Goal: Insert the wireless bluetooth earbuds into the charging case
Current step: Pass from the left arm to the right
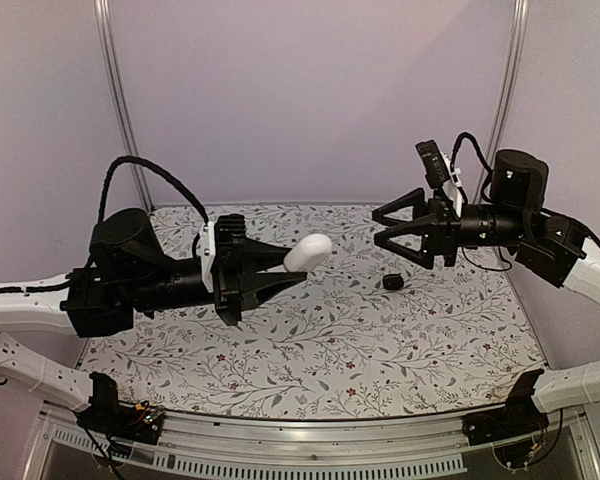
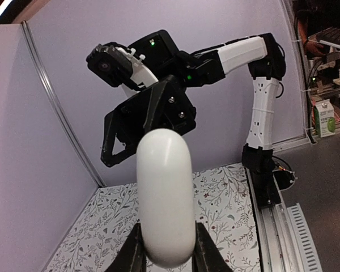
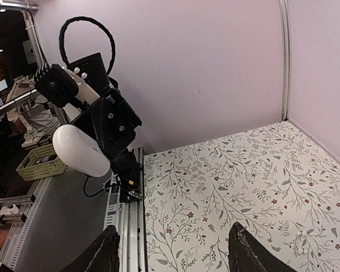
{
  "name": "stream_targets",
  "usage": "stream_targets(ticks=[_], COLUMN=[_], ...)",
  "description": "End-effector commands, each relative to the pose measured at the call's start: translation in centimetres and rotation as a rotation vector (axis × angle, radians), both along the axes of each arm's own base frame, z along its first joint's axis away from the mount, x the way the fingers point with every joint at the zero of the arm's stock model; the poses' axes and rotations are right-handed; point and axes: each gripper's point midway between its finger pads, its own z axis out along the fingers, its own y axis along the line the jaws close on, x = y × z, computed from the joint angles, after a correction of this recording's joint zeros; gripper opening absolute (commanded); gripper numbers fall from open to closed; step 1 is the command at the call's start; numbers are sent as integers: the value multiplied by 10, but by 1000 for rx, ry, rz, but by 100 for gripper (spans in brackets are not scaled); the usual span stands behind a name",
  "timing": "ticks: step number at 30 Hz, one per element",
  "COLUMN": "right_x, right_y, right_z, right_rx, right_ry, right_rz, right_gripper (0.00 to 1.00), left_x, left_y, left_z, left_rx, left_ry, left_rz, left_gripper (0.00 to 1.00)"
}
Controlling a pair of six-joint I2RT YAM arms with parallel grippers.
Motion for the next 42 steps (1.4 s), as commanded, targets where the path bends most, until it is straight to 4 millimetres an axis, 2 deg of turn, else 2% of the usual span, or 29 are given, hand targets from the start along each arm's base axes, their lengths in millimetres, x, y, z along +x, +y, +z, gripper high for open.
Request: stream_targets(ticks=[1, 6, 14, 17, 20, 21, 28, 34, 42], right_x=[-2, 0, -25, -30, -35, -39, -62, -77, -76], right_y=[1, 0, 7, 11, 18, 21, 51, 70, 75], right_z=[8, -16, -38, -38, -30, -28, -20, -31, -31], right_rx=[-31, -140, -227, -221, -167, -144, -70, -126, -137], right_ry=[-29, -32, -5, 2, 2, 14, -7, -24, -59], right_rz=[21, -8, 68, 94, 128, 143, 270, 324, 299], right_gripper=[63, 62, 60, 60, 60, 60, 60, 53, 43], left_x=[-6, 3, 8, 7, 4, 3, -2, -5, -4], left_y=[-4, 0, 9, 12, 10, 7, -4, -8, -13], left_z=[0, -17, -41, -41, -44, -39, -36, -34, -43], left_rx=[23, 85, 205, 192, 181, 157, 137, 129, 153], left_ry=[120, 201, 287, 294, 313, 303, 312, 311, 322], left_rz=[-81, -66, -50, -53, -77, -91, -150, -177, -185], left_gripper=[0, 0, 0, 0, 0, 0, 0, 0, 0])
